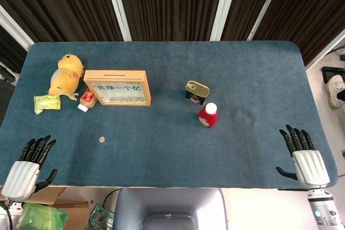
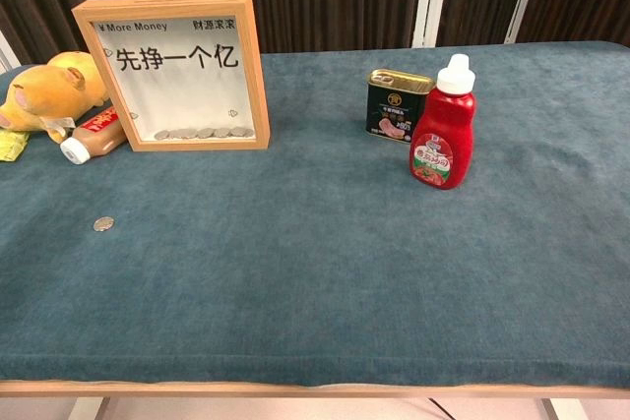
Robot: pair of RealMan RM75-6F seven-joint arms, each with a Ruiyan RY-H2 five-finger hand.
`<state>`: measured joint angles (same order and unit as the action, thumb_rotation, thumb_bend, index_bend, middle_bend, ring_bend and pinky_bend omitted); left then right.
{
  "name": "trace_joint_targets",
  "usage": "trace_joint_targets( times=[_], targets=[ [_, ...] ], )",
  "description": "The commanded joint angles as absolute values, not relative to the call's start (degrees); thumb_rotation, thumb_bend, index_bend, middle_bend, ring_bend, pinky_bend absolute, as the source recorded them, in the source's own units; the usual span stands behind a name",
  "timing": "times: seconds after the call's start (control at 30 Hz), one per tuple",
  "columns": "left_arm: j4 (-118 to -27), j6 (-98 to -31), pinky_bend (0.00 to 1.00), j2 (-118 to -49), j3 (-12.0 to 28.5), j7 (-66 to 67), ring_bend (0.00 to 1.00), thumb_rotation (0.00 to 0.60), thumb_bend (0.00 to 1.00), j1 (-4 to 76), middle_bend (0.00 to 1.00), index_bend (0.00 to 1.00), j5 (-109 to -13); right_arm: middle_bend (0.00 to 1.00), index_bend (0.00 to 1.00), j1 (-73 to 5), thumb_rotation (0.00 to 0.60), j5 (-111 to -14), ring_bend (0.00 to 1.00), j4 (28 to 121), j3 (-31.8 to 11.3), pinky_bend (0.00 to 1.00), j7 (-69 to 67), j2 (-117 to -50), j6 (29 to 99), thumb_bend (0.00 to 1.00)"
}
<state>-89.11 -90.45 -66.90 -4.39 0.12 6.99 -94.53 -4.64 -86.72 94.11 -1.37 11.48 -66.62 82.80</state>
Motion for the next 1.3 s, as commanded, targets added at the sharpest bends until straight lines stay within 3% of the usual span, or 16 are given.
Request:
trace_joint_targets(
  times=[0.03,0.1,0.13,0.2,0.23,0.27,0.3,0.33,0.6,0.83,1.3],
  targets=[
    [-89.1,-90.6,0.02,-67.6,-4.4,1.1,0.0,0.6,0.35,7.0,0.01,0.0,-95.7,0.0,0.0,-4.8,0.6,-86.4,0.0,94.4,-1.3,0.0,11.4,-66.5,82.1,0.16],
    [-88.3,-90.6,0.07,-69.0,-4.4,1.8,0.04,0.6,0.35,7.5,0.07,0.0,-97.6,0.0,0.0,-4.6,0.6,-86.3,0.0,94.5,-1.4,0.0,11.4,-66.4,82.6,0.16],
    [-87.5,-91.2,0.21,-70.3,-3.9,2.0,0.14,0.6,0.36,7.8,0.17,0.01,-98.6,0.0,0.0,-4.5,0.6,-86.3,0.0,94.6,-1.5,0.0,11.4,-66.4,82.8,0.16],
    [-84.4,-93.2,0.69,-75.5,-2.1,0.6,0.52,0.6,0.36,8.4,0.54,0.08,-100.0,0.0,0.0,-4.4,0.6,-86.3,0.0,94.5,-1.7,0.0,11.2,-66.6,83.4,0.16],
    [-83.2,-92.9,0.88,-77.9,-1.7,-1.2,0.71,0.6,0.37,8.9,0.73,0.15,-99.9,0.0,0.0,-4.3,0.6,-86.3,0.0,94.4,-1.8,0.0,11.4,-66.8,83.5,0.16],
    [-81.8,-92.2,0.98,-80.1,-1.3,-3.0,0.86,0.6,0.38,9.5,0.88,0.22,-99.5,0.0,0.0,-4.4,0.6,-86.2,0.0,94.3,-1.7,0.0,11.6,-66.9,83.3,0.16],
    [-80.0,-90.7,1.0,-82.7,-0.5,-4.5,0.96,0.6,0.39,10.4,0.97,0.29,-98.4,0.0,0.0,-4.4,0.6,-86.1,0.0,94.3,-1.7,0.0,11.6,-66.9,83.1,0.16],
    [-78.6,-89.4,1.0,-84.4,0.1,-4.3,0.99,0.6,0.4,11.0,1.0,0.34,-97.5,0.0,0.0,-4.4,0.6,-86.0,0.0,94.3,-1.6,0.0,11.7,-66.9,82.9,0.16],
    [-76.8,-76.4,1.0,-91.9,5.1,11.2,1.0,0.6,0.41,15.9,1.0,0.37,-86.7,0.0,0.0,-4.7,0.6,-85.9,0.0,94.2,-1.8,0.02,11.8,-67.0,82.5,0.16],
    [-72.1,-74.2,1.0,-96.8,8.4,18.0,1.0,0.6,0.39,19.0,1.0,0.42,-82.9,0.0,0.0,-5.4,0.6,-85.3,0.0,94.3,-1.5,0.02,13.2,-67.0,80.7,0.16],
    [-67.3,-70.5,1.0,-100.6,8.8,22.1,1.0,0.6,0.38,22.1,1.0,0.41,-78.8,0.0,0.0,-5.5,0.6,-85.3,0.0,94.6,-1.5,0.02,13.0,-67.1,80.6,0.16]
  ],
)
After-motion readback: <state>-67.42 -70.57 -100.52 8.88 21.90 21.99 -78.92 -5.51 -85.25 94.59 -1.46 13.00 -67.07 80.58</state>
